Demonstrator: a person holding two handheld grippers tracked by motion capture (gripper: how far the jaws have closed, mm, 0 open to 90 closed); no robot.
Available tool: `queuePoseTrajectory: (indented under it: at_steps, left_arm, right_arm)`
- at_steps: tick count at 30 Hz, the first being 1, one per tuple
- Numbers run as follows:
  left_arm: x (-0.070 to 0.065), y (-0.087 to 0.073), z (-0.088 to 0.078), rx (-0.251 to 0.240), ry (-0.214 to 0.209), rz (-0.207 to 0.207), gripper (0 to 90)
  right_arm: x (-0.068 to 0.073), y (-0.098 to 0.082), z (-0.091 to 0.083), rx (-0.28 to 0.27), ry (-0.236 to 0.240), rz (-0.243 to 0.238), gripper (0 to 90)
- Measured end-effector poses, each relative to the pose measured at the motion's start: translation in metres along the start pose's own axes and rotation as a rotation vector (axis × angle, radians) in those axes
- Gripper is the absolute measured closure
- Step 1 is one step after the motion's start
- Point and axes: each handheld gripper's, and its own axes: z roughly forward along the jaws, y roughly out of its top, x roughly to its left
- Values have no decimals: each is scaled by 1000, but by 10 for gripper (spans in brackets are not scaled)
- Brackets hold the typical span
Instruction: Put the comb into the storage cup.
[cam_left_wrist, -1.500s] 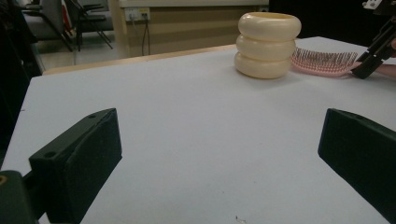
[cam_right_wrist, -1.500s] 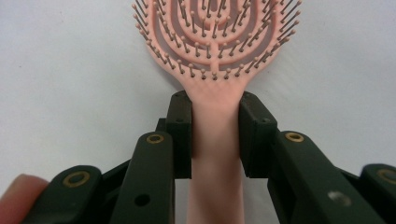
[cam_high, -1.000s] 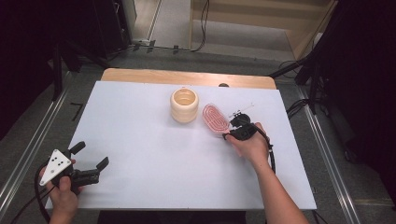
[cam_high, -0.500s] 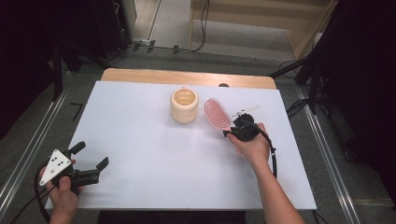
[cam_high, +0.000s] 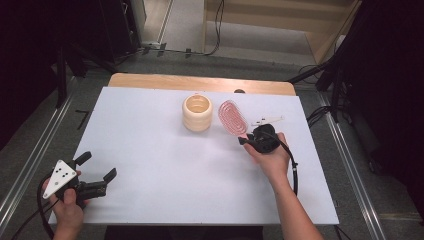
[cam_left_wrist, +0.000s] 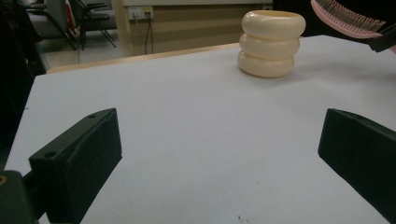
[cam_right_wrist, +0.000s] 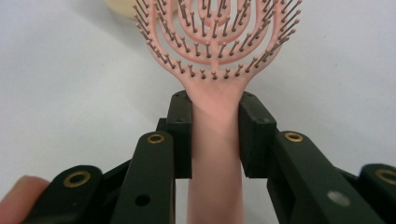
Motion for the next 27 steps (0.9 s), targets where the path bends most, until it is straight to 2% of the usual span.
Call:
queuePoseTrajectory:
  at_steps: [4, 5, 6, 11, 14, 15, 20, 27]
  left_arm:
    - [0, 0, 1, 7, 3, 3, 0]
    - [0, 0, 1, 9, 4, 2, 0]
    - [0, 0, 2, 12, 6, 0, 0]
    - [1, 1, 3, 22, 8, -8, 0]
    - [0, 2, 5, 35, 7, -1, 0]
    - [-1, 3, 6, 42, 3, 5, 0]
    - [-4, 5, 9, 65, -5, 30, 0]
    - [-10, 10, 16, 61, -34, 12, 0]
  right_arm:
    - [4, -6, -5, -66, 12, -7, 677]
    - [4, -6, -5, -66, 12, -7, 677]
    - [5, -8, -6, -97, 18, -12, 677]
    - [9, -13, -10, -133, 26, -34, 676]
    - [12, -15, -12, -154, 33, -37, 676]
    - [14, -17, -15, -178, 36, -39, 676]
    - [17, -22, -21, -232, 50, -39, 676]
    - [19, -27, -27, -279, 67, -51, 676]
